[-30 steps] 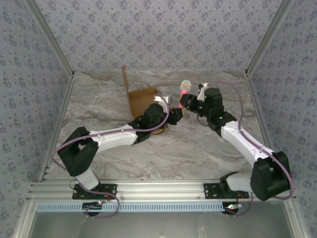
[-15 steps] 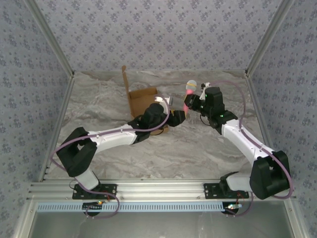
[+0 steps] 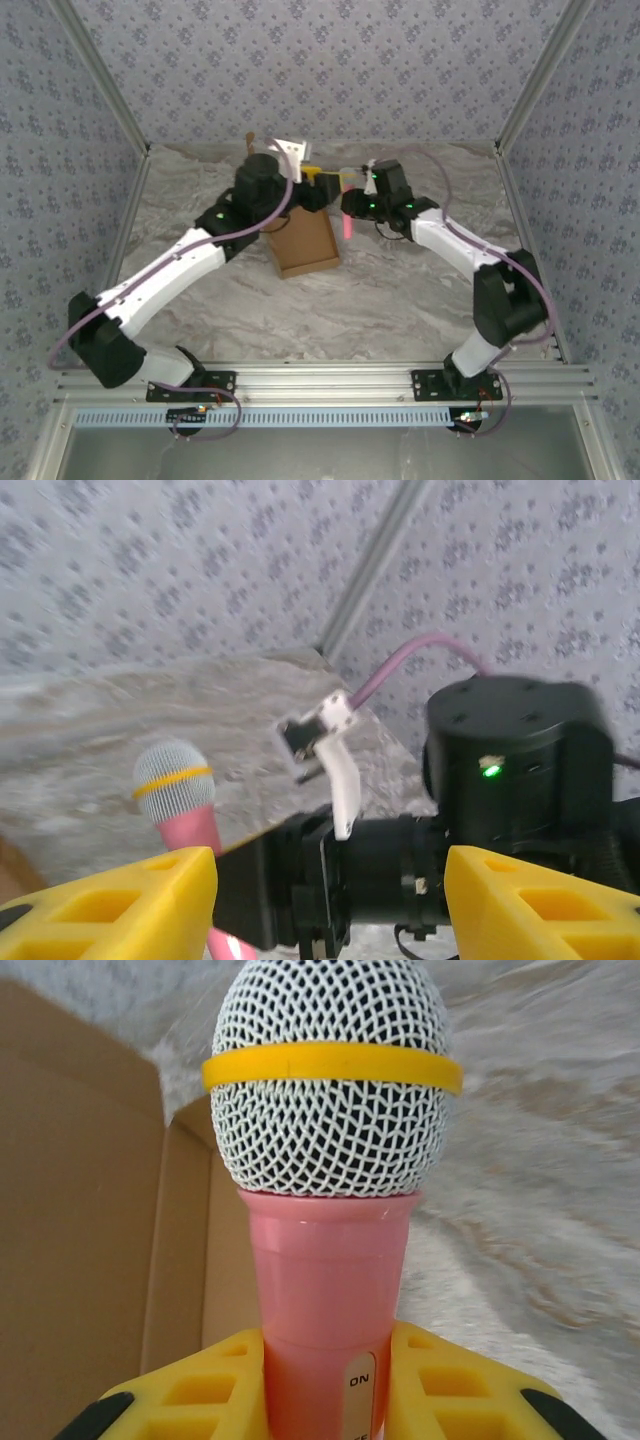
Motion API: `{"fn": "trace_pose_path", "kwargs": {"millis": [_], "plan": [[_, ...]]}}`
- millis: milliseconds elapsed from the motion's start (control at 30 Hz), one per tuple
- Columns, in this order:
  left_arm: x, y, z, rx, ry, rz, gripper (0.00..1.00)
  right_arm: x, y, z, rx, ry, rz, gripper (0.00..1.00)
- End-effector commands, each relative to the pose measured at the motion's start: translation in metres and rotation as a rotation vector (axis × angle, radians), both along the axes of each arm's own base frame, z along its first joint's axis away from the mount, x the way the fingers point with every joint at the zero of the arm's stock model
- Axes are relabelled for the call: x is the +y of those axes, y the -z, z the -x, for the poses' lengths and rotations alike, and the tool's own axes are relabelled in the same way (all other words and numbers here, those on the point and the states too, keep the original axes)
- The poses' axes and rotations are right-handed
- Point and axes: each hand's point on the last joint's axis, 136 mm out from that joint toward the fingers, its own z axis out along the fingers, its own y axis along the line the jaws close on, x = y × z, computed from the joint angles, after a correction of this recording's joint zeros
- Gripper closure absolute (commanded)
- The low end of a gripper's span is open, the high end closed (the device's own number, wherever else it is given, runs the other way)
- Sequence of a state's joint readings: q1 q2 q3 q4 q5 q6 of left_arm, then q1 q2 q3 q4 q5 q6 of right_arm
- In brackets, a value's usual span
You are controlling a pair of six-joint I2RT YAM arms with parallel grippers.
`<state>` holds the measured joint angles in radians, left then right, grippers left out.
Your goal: Fold the paper box
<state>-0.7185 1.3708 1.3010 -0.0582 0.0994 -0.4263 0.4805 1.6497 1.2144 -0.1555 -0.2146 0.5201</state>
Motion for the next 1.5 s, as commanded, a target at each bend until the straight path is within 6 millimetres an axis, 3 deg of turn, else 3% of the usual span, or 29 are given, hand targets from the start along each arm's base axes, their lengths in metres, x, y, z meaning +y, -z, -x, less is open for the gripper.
{"fn": "trace_pose_path", "kwargs": {"millis": [0, 133, 300, 400, 467, 600, 833, 967, 1100, 1267, 1367, 1467], "plan": [[0.047, -0.010, -0.001, -0.004, -0.085, -0.051, 0.38, 0.039, 0.003, 0.005, 0.026, -0.135, 0.026, 0.73], [0.106, -0.015, -0.010, 0.006, -0.230, -0.045, 0.38, 0.070, 0.026, 0.003, 0.093, -0.198, 0.052, 0.73], [0.173, 0.004, -0.017, 0.052, -0.418, -0.032, 0.37, 0.098, 0.053, 0.002, 0.154, -0.238, 0.104, 0.73], [0.204, 0.018, -0.017, 0.083, -0.500, -0.005, 0.37, 0.107, 0.069, -0.001, 0.179, -0.245, 0.131, 0.73], [0.214, 0.025, -0.016, 0.095, -0.523, 0.013, 0.36, 0.110, 0.080, -0.004, 0.196, -0.243, 0.147, 0.73], [0.220, 0.037, -0.015, 0.112, -0.539, -0.001, 0.36, 0.113, 0.098, -0.009, 0.217, -0.234, 0.175, 0.71], [0.222, 0.053, -0.015, 0.139, -0.551, -0.016, 0.35, 0.107, 0.107, -0.018, 0.226, -0.220, 0.188, 0.64], [0.224, 0.054, -0.014, 0.134, -0.557, -0.020, 0.35, 0.105, 0.098, -0.018, 0.216, -0.233, 0.183, 0.54], [0.225, 0.054, -0.012, 0.131, -0.559, -0.025, 0.35, 0.099, 0.074, -0.017, 0.173, -0.244, 0.175, 0.45], [0.228, 0.056, -0.009, 0.130, -0.566, -0.033, 0.33, 0.069, 0.044, -0.010, 0.110, -0.223, 0.170, 0.42], [0.234, 0.060, -0.009, 0.135, -0.582, -0.032, 0.32, 0.043, 0.042, -0.004, 0.102, -0.196, 0.165, 0.40], [0.239, 0.069, -0.010, 0.158, -0.596, -0.014, 0.32, 0.023, 0.055, 0.005, 0.132, -0.182, 0.170, 0.37]]}}
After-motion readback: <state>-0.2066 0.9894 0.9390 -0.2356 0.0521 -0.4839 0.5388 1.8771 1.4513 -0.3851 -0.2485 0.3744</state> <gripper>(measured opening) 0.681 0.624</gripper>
